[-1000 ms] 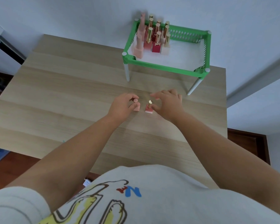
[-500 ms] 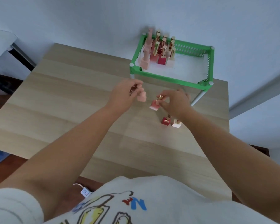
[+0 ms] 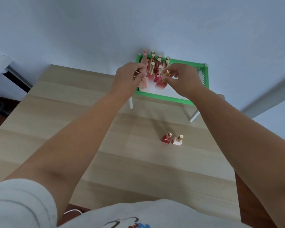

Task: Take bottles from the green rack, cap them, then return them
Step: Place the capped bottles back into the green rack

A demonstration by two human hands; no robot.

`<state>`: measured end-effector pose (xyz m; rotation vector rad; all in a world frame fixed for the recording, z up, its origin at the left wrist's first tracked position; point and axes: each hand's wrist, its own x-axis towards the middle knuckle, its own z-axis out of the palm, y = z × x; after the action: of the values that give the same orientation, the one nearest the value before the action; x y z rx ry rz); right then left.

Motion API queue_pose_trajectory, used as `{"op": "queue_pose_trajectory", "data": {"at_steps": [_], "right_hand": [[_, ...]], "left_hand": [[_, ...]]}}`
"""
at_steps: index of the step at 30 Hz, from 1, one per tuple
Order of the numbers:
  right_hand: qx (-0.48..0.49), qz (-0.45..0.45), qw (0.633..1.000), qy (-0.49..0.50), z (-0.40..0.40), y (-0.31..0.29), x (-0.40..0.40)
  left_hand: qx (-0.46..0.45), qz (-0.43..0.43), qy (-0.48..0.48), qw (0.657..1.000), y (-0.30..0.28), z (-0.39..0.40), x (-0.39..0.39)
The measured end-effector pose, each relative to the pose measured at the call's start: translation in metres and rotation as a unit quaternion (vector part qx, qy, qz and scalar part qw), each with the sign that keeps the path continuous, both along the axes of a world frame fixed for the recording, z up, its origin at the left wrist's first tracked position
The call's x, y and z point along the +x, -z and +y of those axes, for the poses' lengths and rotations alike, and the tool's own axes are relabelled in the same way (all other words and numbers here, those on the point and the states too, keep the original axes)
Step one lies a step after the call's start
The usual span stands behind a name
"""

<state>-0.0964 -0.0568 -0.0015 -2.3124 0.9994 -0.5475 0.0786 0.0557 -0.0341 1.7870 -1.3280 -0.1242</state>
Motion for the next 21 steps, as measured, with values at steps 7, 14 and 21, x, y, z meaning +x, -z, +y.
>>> {"op": "queue_pose_trajectory", "data": {"at_steps": [7,14,21], "right_hand": [[-0.005,0.045,0.999,-0.024,-0.014,0.014,0.025],[0.018,0.064,0.998,-0.016,-0.024,0.026,0.047],[-0.011,0.081,0.997,-0.016,-0.027,0.037,0.062]], "left_hand": [[0.02,-0.052,0.005,0.998,0.017,-0.013,0.003],[0.042,-0.059,-0.012,0.997,0.024,-0.022,0.013],[0.074,-0.006,0.001,0.997,0.034,-0.027,0.018]]}}
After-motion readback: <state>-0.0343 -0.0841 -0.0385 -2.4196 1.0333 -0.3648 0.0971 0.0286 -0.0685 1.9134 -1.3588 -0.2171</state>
